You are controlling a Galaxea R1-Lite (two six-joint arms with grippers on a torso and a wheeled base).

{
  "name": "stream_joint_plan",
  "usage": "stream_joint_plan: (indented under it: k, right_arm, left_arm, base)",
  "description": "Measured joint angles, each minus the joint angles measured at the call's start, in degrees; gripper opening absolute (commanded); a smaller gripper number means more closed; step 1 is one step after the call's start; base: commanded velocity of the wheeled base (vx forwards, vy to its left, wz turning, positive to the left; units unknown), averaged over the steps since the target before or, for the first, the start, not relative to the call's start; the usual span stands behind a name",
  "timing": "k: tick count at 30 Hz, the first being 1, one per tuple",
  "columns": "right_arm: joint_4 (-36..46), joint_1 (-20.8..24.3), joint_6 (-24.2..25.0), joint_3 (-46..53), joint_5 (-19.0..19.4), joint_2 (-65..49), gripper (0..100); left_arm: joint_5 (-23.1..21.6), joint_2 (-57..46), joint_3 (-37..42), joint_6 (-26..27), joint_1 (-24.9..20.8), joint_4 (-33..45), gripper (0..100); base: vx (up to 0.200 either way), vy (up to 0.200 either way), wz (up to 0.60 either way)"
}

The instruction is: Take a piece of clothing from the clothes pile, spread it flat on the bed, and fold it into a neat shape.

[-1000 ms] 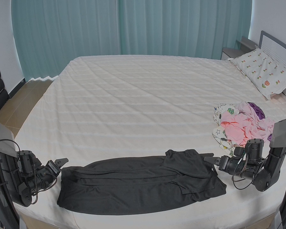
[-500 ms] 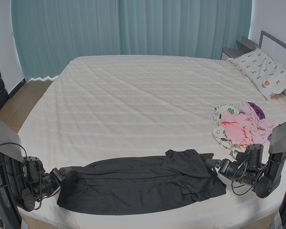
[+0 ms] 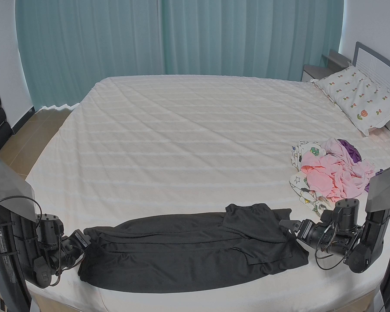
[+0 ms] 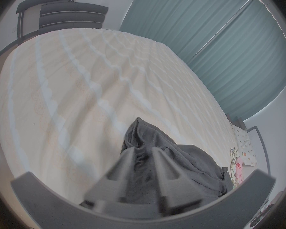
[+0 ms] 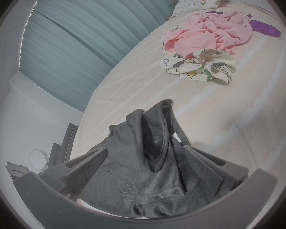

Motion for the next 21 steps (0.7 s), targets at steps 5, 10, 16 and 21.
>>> stream_joint_plan:
  k: [5, 10, 16, 21]
  right_arm:
    - [-0.29, 0.27, 0.00, 0.22, 0.02, 0.05, 100]
    - [-0.27, 0.33, -0.02, 0.27, 0.00, 0.06, 100]
    - [-0.24, 0.35, 0.01, 0.30, -0.02, 0.16, 100]
    - [-0.27, 0.33, -0.02, 0.39, 0.00, 0.17, 100]
  left_arm:
    - [0.48, -0.07, -0.63, 0.77, 0.20, 0.02, 0]
    - [0.48, -0.52, -1.21, 0.77, 0.26, 0.00, 0]
    - [0.33, -1.10, 0.45, 4.32, 0.20, 0.02, 0]
    - [0.65, -0.60, 1.11, 8.09, 0.48, 0.00, 100]
  base:
    - [0.000, 0.000, 0.00]
    - [0.000, 0.000, 0.00]
    - [0.000, 0.000, 0.00]
    - [0.000, 0.000, 0.00]
